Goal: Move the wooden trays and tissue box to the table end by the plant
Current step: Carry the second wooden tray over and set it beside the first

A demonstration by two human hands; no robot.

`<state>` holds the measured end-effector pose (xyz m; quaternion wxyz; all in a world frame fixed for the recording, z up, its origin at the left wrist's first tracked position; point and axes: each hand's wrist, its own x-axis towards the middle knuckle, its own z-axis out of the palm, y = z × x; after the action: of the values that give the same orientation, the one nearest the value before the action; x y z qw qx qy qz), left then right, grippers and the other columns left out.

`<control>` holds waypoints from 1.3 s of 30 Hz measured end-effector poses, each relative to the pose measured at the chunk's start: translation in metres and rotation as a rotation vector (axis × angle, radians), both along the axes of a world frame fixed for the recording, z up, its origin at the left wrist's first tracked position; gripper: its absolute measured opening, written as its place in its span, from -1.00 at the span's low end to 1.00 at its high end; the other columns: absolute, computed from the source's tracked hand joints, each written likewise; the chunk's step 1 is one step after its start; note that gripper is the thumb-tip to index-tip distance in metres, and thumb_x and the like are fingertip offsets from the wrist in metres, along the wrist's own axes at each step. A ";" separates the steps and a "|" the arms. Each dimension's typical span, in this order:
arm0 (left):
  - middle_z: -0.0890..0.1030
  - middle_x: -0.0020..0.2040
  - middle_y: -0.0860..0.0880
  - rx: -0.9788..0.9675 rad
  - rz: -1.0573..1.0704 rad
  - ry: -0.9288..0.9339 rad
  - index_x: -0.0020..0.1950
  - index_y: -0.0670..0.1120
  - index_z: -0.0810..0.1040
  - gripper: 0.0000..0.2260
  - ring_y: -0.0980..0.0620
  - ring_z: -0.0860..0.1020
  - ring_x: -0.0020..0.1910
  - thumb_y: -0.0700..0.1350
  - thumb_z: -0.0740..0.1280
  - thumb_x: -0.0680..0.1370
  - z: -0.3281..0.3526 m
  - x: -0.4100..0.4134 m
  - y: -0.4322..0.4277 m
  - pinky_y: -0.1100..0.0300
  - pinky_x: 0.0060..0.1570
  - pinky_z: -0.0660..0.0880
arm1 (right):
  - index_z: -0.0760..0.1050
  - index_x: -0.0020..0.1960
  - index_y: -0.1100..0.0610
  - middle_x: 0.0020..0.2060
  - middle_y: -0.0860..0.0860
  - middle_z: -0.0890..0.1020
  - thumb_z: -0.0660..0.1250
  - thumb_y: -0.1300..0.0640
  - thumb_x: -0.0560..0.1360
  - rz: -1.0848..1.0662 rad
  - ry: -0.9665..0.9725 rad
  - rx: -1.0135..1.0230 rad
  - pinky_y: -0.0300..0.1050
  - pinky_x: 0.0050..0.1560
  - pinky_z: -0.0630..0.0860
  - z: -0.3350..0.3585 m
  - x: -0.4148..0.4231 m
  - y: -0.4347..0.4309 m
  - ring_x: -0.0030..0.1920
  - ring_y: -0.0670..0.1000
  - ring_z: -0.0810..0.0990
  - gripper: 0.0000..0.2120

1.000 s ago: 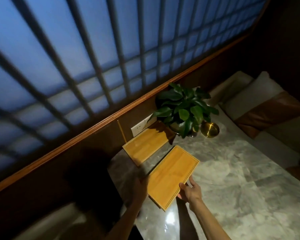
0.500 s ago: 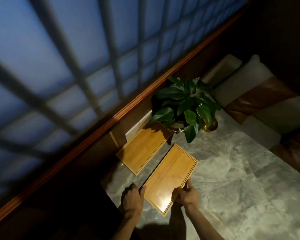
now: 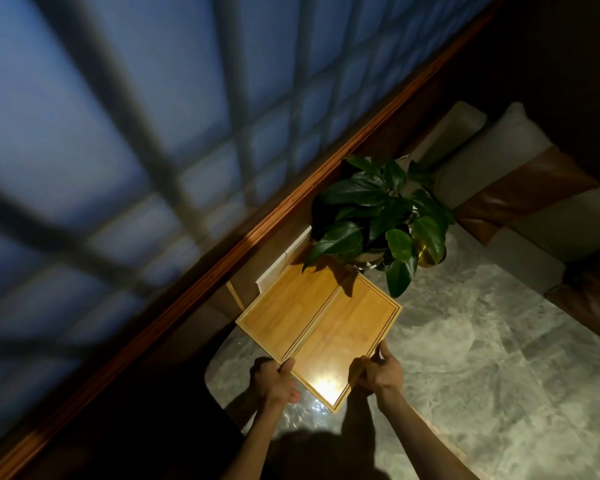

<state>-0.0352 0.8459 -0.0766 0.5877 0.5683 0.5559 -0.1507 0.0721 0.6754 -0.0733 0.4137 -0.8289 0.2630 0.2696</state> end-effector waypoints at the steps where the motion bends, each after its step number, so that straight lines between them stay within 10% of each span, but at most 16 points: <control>1: 0.44 -0.61 -0.06 0.001 -0.004 0.009 -0.32 -0.22 0.51 -0.72 0.08 0.40 -0.71 -0.10 0.37 0.54 0.001 0.001 0.000 0.19 -0.52 0.41 | 0.31 0.50 0.09 0.09 0.17 0.64 0.27 0.30 0.58 0.017 -0.014 -0.017 -0.10 -0.26 0.54 0.001 0.000 -0.001 -0.14 0.10 0.60 -0.49; 16: 0.52 -0.51 -0.15 0.089 0.013 0.097 -0.13 -0.26 0.62 -0.84 -0.03 0.45 -0.66 -0.20 0.33 0.56 0.011 0.006 -0.002 0.08 -0.45 0.57 | 0.30 0.51 0.03 -0.01 0.18 0.69 0.28 0.26 0.56 0.172 -0.065 -0.109 0.22 -0.03 0.65 0.004 -0.005 0.000 -0.08 0.22 0.69 -0.46; 19: 0.64 -0.15 -0.29 0.205 -0.095 0.152 -0.01 -0.29 0.54 -0.71 -0.23 0.63 -0.19 -0.04 0.32 0.56 0.019 0.007 -0.008 -0.08 -0.02 0.60 | 0.34 0.44 0.08 0.04 0.23 0.67 0.32 0.19 0.55 0.218 0.008 0.002 0.20 0.08 0.61 0.017 0.001 -0.005 0.01 0.24 0.66 -0.53; 23: 0.42 0.22 -0.17 0.631 -0.455 0.099 0.35 -0.06 0.25 -0.51 -0.14 0.48 0.14 -0.05 0.33 0.47 0.039 0.000 -0.015 0.00 0.03 0.48 | 0.38 0.38 0.08 0.11 0.14 0.65 0.27 0.17 0.55 0.461 -0.141 -0.097 0.12 0.16 0.58 0.035 -0.018 -0.015 0.09 0.17 0.63 -0.60; 26: 0.15 0.50 -0.13 0.763 -0.993 0.033 0.47 0.18 0.10 -0.40 -0.15 0.19 0.44 0.05 0.29 0.50 0.039 -0.004 -0.020 -0.06 0.39 0.25 | 0.04 0.57 -0.07 0.53 -0.05 0.21 0.18 -0.05 0.57 0.822 -0.154 -0.295 0.17 0.47 0.28 0.030 -0.054 -0.017 0.51 0.24 0.19 -0.37; 29: -0.28 0.58 -0.06 0.682 -1.234 0.105 0.50 0.30 -0.12 -0.40 -0.22 -0.24 0.55 0.14 0.16 0.56 0.027 -0.007 -0.019 -0.30 0.48 -0.13 | -0.20 0.55 -0.28 0.54 -0.15 -0.34 0.02 -0.21 0.58 1.031 0.033 -0.402 0.38 0.45 0.21 0.014 -0.076 -0.012 0.56 0.32 -0.27 -0.38; 34: -0.39 0.55 0.01 0.646 -1.285 0.141 0.47 0.35 -0.20 -0.39 -0.22 -0.35 0.52 0.14 0.14 0.58 0.020 -0.013 -0.015 -0.41 0.42 0.04 | -0.26 0.56 -0.19 0.57 0.00 -0.36 0.00 -0.20 0.59 1.101 0.040 -0.535 0.36 0.37 0.31 0.013 -0.085 -0.009 0.54 0.38 -0.25 -0.35; 39: -0.22 0.59 -0.03 0.659 -1.296 0.195 0.52 0.24 0.02 -0.47 -0.24 -0.08 0.55 0.03 0.16 0.60 0.050 0.007 -0.021 -0.15 0.48 0.15 | 0.11 0.57 0.01 0.61 0.05 -0.14 -0.03 -0.12 0.64 1.374 0.015 -0.546 0.40 0.47 0.05 0.035 -0.062 -0.014 0.56 0.30 -0.31 -0.47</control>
<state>-0.0277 0.8251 -0.0271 0.1269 0.9143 0.1746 -0.3429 0.0101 0.6618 -0.0387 -0.0710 -0.8782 -0.2550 0.3983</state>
